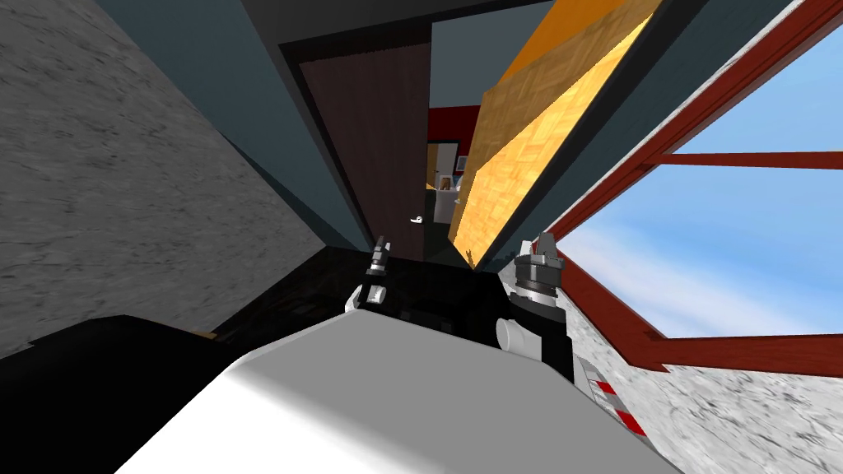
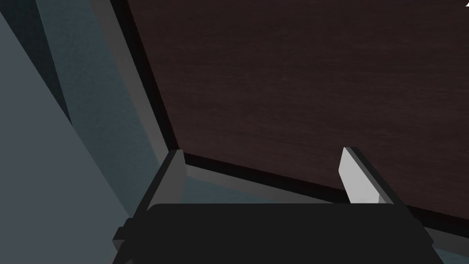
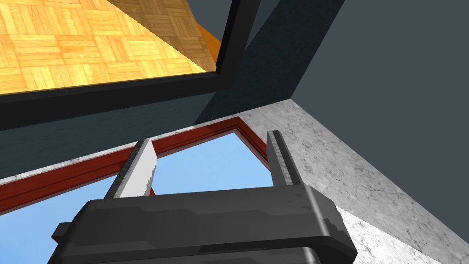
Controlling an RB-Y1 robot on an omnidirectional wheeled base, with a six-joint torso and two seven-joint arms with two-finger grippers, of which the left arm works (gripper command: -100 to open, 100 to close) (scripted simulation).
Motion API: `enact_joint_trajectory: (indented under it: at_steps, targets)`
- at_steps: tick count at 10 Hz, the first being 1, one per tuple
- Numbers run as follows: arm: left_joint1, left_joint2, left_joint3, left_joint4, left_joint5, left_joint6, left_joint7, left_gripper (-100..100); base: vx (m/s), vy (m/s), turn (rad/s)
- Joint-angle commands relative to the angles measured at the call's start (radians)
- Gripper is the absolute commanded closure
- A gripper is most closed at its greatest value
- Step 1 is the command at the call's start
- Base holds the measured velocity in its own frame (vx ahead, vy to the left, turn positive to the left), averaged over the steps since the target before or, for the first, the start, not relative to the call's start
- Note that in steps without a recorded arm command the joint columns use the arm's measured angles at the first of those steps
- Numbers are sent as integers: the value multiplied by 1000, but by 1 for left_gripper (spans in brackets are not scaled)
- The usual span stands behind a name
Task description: Push the door open
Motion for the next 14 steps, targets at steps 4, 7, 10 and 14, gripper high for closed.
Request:
enact_joint_trajectory:
  at_steps: [4, 7, 10, 14]
  targets:
    - [-59, 4, -5, 132, 20, -14, -8, -100, 103, 17, -20]
    - [-97, 4, -9, 213, 34, -26, -14, -100, 102, 8, -18]
    - [-134, 4, -13, 304, 46, -37, -19, -100, 98, 14, -20]
    - [-183, 3, -17, 416, 63, -52, -26, -100, 96, 18, -20]
